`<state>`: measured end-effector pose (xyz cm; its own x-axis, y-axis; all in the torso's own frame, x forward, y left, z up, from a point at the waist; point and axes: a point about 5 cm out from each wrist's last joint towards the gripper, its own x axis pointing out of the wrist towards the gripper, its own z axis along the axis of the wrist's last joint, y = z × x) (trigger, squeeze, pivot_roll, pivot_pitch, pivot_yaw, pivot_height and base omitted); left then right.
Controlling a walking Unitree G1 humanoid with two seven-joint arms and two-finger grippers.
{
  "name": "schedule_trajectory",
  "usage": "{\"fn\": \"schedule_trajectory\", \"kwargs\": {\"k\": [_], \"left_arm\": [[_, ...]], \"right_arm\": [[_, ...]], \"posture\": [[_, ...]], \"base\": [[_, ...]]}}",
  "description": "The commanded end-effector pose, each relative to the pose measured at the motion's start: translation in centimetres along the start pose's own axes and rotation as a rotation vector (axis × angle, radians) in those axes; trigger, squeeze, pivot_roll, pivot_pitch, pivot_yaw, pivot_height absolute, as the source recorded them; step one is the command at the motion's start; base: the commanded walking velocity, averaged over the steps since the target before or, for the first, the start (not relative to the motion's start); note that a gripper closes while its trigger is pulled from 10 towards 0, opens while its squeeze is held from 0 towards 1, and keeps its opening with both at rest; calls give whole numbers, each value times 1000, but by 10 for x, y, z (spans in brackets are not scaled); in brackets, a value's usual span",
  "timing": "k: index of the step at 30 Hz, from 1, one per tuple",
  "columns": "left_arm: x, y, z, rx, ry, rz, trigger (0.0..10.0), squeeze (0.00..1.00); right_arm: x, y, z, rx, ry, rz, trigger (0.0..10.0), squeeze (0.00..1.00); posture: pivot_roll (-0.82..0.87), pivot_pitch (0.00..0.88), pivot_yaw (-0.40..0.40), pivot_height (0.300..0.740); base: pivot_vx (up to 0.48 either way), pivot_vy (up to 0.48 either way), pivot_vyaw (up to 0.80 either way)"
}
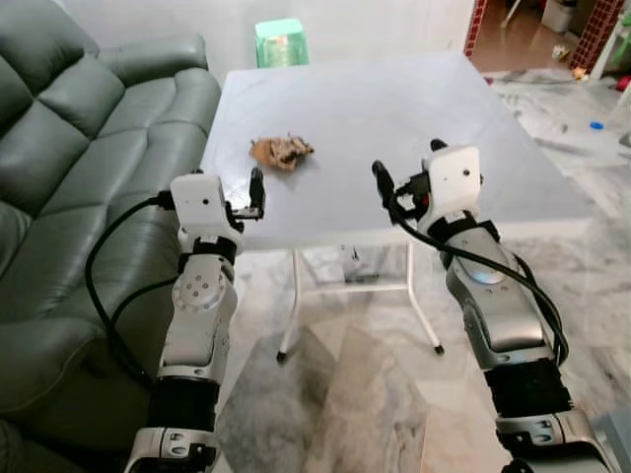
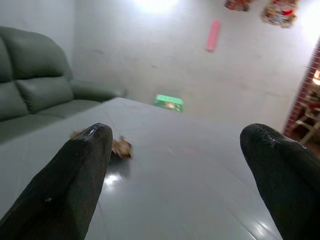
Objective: Picking trash to rubbish bin
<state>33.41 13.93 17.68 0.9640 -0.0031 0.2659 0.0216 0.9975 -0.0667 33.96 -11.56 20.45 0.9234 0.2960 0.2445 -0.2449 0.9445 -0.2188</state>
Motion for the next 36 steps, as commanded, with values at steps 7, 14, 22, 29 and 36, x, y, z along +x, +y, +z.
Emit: {"fn": "schedule_trajectory", "kwargs": {"k": [7,14,22,29,36], "left_arm": [[-1,10,1,12,8,29,10000,0],[-2,9,-1,11,18,24,10000,0],[-1,7,-4,7,39,22,10000,0],[4,2,-9,-8,79,2,10000,0],[8,-6,-21,-46,186,-66,10000,0]], "right_arm": [[4,13,5,20,-21,74,10000,0],[1,16,4,30,-13,104,10000,0],[-2,20,4,43,-8,131,10000,0],[-6,23,4,63,23,177,10000,0],[-20,33,-2,114,132,320,10000,0]], "posture": [[-43,39,33,740],[-46,46,36,740],[-55,52,38,740],[-66,55,41,740],[-82,68,45,740]], "base": [[469,0,0],[468,0,0],[410,0,0],[37,0,0],[0,0,0]]}}
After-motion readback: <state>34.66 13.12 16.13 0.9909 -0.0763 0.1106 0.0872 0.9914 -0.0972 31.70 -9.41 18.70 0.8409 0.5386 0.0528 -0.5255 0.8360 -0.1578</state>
